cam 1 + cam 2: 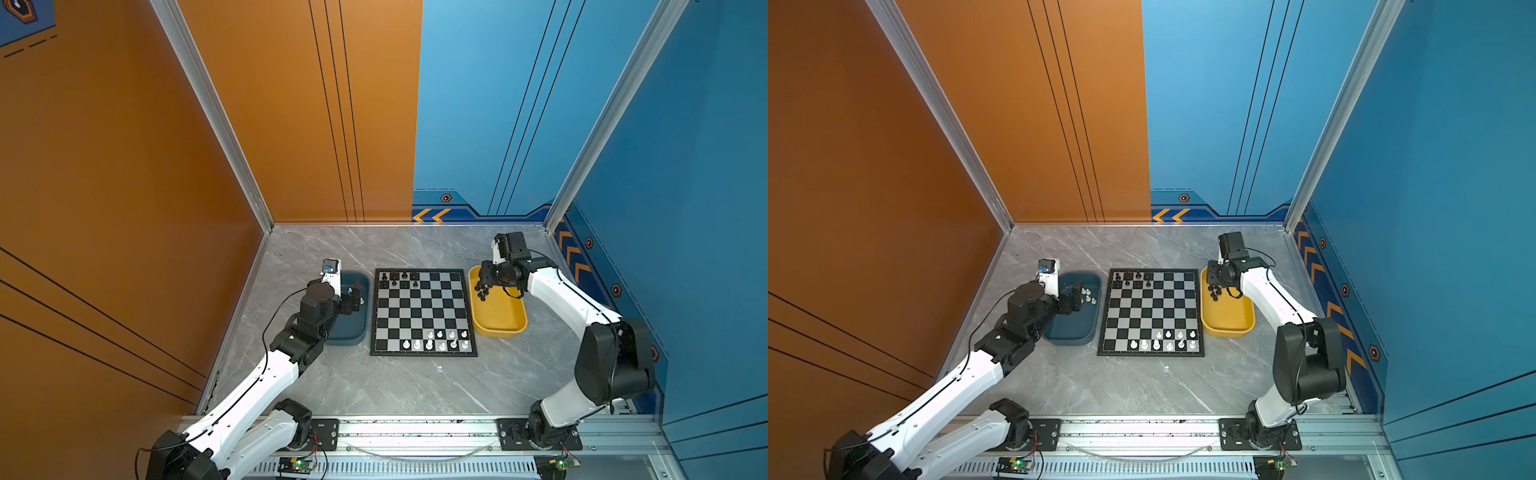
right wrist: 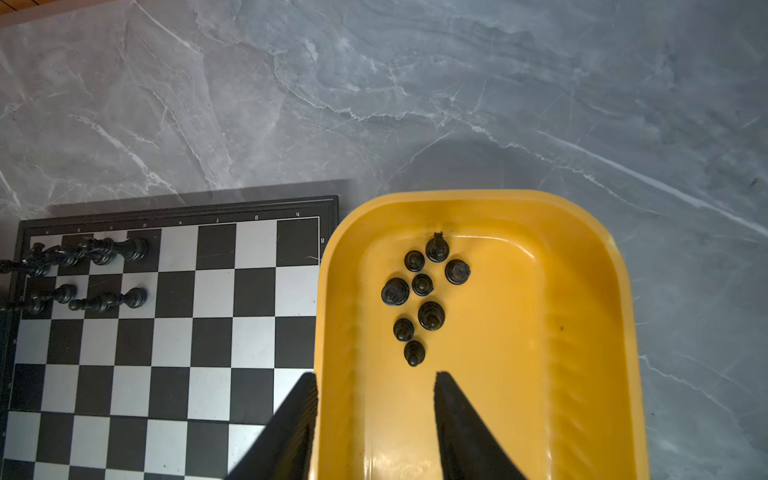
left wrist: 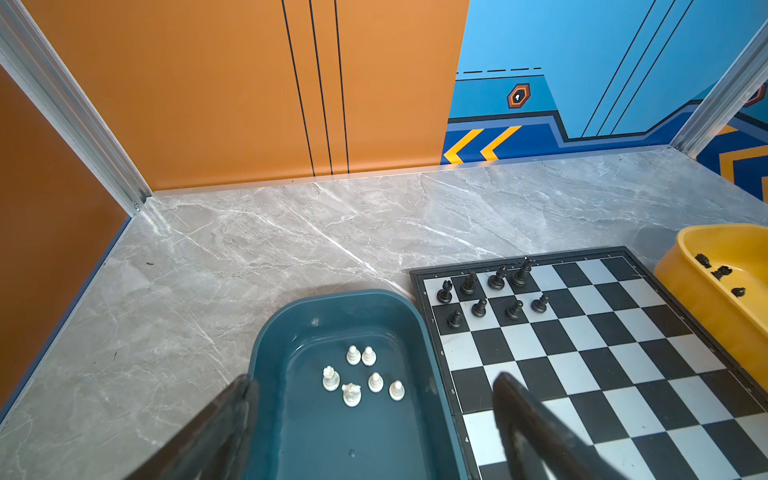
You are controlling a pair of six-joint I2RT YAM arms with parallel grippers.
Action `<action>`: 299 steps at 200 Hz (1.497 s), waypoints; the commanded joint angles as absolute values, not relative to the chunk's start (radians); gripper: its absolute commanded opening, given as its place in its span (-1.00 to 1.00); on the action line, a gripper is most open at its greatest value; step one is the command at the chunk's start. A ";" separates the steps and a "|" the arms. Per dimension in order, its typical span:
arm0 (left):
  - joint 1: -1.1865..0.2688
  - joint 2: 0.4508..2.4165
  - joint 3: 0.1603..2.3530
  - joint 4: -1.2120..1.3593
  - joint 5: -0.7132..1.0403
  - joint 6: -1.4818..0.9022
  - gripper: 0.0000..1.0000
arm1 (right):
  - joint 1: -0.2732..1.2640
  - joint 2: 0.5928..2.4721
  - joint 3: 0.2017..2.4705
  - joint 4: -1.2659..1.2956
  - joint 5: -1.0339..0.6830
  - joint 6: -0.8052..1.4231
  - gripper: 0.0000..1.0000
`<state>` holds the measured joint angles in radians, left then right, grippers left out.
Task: Set up the chess pieces on the board
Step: 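Raise the left gripper over the teal tray while the right reaches the yellow tray, then lower the right gripper and grasp a black piece in the yellow tray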
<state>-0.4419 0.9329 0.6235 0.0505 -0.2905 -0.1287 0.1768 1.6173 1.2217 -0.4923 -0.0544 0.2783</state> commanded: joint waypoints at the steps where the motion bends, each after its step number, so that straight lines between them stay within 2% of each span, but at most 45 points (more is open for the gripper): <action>1: -0.453 0.925 0.652 0.035 -0.311 -0.127 0.80 | 0.166 1.672 1.279 -0.557 -0.100 0.270 -0.12; 71: -0.456 0.928 0.655 0.031 -0.314 -0.125 0.81 | 0.164 1.793 1.361 -0.609 -0.101 0.258 -0.31; 299: -0.462 0.927 0.657 0.026 -0.325 -0.123 0.82 | 0.155 1.934 1.434 -0.618 -0.077 0.256 -0.33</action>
<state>-0.4530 0.9329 0.6235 0.0467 -0.3065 -0.1284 0.1616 1.9068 1.4048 -0.5896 -0.0868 0.2665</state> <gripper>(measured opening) 0.906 0.333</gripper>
